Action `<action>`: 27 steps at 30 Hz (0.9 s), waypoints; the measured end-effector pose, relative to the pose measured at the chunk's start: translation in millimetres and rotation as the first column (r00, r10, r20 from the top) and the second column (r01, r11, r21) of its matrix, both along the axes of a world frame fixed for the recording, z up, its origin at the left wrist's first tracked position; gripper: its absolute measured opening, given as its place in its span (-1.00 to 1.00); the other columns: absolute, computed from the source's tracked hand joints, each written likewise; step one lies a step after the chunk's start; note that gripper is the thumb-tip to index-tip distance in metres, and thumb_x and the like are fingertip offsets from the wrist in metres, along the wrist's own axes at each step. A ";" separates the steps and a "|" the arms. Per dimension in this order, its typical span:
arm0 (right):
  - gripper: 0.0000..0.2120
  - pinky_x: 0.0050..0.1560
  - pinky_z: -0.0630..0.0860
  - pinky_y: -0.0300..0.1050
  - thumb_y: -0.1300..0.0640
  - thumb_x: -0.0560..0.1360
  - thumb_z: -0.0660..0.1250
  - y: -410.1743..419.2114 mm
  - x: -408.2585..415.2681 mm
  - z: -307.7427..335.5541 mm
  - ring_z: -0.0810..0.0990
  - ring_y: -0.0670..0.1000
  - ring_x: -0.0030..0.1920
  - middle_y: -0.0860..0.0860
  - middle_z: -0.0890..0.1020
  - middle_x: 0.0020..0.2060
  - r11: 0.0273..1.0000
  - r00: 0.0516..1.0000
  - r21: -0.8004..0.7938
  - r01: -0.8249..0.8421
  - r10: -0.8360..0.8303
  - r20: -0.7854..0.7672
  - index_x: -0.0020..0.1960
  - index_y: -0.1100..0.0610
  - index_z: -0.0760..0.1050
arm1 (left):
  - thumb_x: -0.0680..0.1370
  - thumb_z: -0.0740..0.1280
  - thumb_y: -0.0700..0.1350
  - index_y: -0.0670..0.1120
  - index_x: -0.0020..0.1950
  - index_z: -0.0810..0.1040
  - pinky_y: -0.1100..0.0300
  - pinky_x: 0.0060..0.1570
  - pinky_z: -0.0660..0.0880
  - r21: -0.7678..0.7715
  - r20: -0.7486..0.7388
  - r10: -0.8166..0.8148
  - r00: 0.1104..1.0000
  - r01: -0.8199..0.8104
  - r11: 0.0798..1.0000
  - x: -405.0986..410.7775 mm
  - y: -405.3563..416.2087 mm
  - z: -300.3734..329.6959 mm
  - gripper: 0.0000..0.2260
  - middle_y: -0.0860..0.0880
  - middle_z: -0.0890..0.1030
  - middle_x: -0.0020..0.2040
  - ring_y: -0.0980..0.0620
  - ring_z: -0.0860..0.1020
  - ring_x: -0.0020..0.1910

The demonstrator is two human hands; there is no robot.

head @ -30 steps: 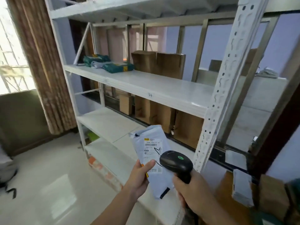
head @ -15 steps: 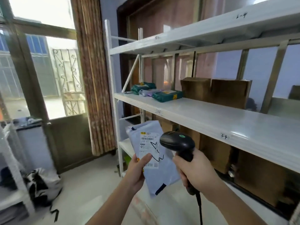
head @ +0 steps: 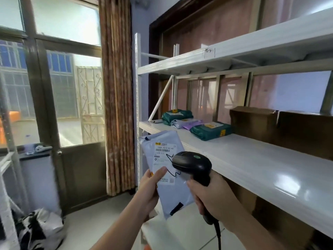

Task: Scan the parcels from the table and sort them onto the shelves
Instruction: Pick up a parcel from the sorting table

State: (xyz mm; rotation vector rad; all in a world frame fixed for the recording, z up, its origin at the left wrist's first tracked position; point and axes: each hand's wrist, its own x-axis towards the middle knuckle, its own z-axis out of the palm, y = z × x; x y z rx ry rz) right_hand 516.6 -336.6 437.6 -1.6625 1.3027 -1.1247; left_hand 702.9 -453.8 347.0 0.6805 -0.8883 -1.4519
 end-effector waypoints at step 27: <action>-0.83 -0.28 0.51 0.05 0.13 0.57 0.34 -190.4 -29.8 58.0 0.45 0.13 -0.49 0.17 0.50 -0.49 0.755 0.759 -0.071 0.651 -0.648 0.070 -0.13 0.22 0.47 | 0.64 0.43 -0.04 -0.18 0.28 0.64 -0.17 0.26 0.60 -0.100 0.366 -0.458 0.810 0.524 0.846 -159.9 -329.1 149.7 -0.72 -0.20 0.74 0.15 -0.22 0.71 0.16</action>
